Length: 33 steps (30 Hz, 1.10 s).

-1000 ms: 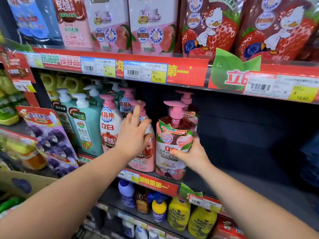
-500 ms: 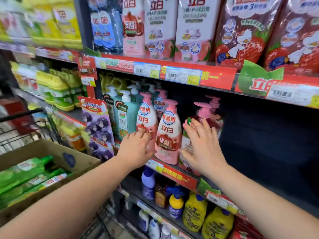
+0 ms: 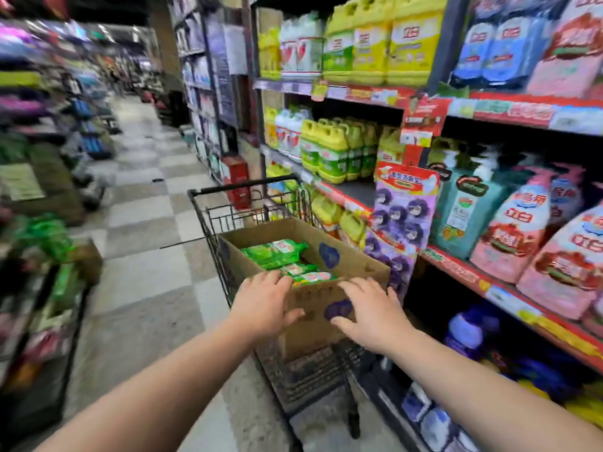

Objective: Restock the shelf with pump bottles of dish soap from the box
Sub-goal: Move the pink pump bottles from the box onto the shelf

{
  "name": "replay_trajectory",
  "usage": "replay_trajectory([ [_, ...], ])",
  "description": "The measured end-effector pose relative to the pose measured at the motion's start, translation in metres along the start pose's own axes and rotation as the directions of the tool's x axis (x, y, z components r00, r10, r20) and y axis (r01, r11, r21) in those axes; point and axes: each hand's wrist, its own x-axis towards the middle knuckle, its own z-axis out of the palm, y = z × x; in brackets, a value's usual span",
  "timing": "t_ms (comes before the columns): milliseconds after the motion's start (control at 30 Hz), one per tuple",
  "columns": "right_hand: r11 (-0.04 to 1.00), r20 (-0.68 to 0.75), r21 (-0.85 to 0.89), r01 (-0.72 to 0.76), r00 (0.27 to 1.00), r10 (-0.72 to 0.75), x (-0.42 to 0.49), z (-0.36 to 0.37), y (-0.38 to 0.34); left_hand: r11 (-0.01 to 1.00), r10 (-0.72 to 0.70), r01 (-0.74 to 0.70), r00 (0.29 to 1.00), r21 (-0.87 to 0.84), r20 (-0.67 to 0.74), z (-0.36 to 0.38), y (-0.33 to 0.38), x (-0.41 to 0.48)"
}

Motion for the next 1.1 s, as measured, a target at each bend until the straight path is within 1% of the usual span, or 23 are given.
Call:
replay_trajectory([
  [100,0.999,0.086,0.017,0.049,0.995,-0.05,0.009,0.028,-0.051,0.999,-0.049,0.049,0.999,0.001,0.021,0.004,-0.047,-0.025],
  [233,0.997,0.127,0.008,0.077,0.989,-0.078,0.025,0.042,-0.083,0.994,-0.088,0.088,0.996,-0.06,0.006,0.009,-0.082,-0.031],
  [433,0.999,0.143,-0.03,0.043,0.989,-0.039,0.071,0.046,-0.081,0.993,-0.075,0.08,0.995,-0.082,0.061,0.028,-0.102,-0.007],
  [633,1.0,0.124,-0.026,0.004,0.992,0.0,0.155,0.049,-0.067,0.997,-0.057,0.061,0.997,-0.053,0.06,0.033,-0.141,0.059],
  [800,0.997,0.165,0.028,-0.069,0.984,0.063,0.22,0.048,-0.039,0.998,-0.035,0.039,0.996,-0.049,0.079,0.038,-0.162,0.133],
  [900,0.987,0.191,0.038,-0.155,0.971,0.145,0.247,0.047,-0.01,0.996,-0.003,0.013,0.994,-0.084,0.109,0.051,-0.158,0.172],
  [1033,0.953,0.266,0.06,-0.296,0.925,0.271,0.259,0.056,0.025,0.994,0.088,-0.073,0.977,-0.085,0.194,0.076,-0.141,0.211],
  [1100,0.932,0.296,0.068,-0.356,0.899,0.322,0.258,0.062,0.038,0.987,0.139,-0.114,0.962,-0.116,0.234,0.089,-0.129,0.227],
])
